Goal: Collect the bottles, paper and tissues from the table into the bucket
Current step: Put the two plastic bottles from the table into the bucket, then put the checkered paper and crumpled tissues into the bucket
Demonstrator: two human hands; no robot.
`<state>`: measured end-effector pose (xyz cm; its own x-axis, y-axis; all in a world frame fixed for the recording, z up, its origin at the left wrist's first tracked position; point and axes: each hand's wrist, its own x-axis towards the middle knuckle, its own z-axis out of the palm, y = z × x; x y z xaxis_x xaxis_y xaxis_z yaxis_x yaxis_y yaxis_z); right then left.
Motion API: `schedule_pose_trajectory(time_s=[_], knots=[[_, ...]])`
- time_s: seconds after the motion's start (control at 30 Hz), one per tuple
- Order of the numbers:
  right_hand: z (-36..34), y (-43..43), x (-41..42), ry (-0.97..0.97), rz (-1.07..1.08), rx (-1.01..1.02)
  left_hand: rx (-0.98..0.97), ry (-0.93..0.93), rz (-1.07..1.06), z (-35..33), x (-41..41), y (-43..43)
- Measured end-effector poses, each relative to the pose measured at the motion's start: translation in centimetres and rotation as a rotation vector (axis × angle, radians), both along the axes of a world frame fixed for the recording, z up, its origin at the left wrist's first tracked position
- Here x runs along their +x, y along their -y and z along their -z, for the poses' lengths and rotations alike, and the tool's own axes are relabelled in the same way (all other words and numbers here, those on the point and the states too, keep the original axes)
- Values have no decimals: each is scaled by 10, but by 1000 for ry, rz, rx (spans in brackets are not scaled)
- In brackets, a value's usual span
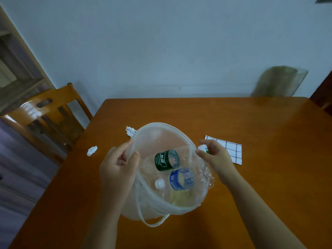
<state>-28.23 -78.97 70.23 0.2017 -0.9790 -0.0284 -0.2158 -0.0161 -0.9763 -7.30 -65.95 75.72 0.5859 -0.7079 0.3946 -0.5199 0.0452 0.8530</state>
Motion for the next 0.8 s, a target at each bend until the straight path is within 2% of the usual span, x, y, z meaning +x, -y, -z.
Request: schedule_pose_trajectory(time_s=[0.23,0.33,0.47,0.63,0.8], knots=[[12,-46,60,68,25,4,2,-21,-41,5,64,-50],[19,-59,71,41,58,-33,10,-43,-62,9,87,-64],[41,-70,69,-181,85,-82,56,-32,-96,15,106,-72],[85,-76,58,-351,104,-13,75,33,-100,22,112,-69],[126,-76,41,-619,66,56,76,35,-91,26,109,-61]])
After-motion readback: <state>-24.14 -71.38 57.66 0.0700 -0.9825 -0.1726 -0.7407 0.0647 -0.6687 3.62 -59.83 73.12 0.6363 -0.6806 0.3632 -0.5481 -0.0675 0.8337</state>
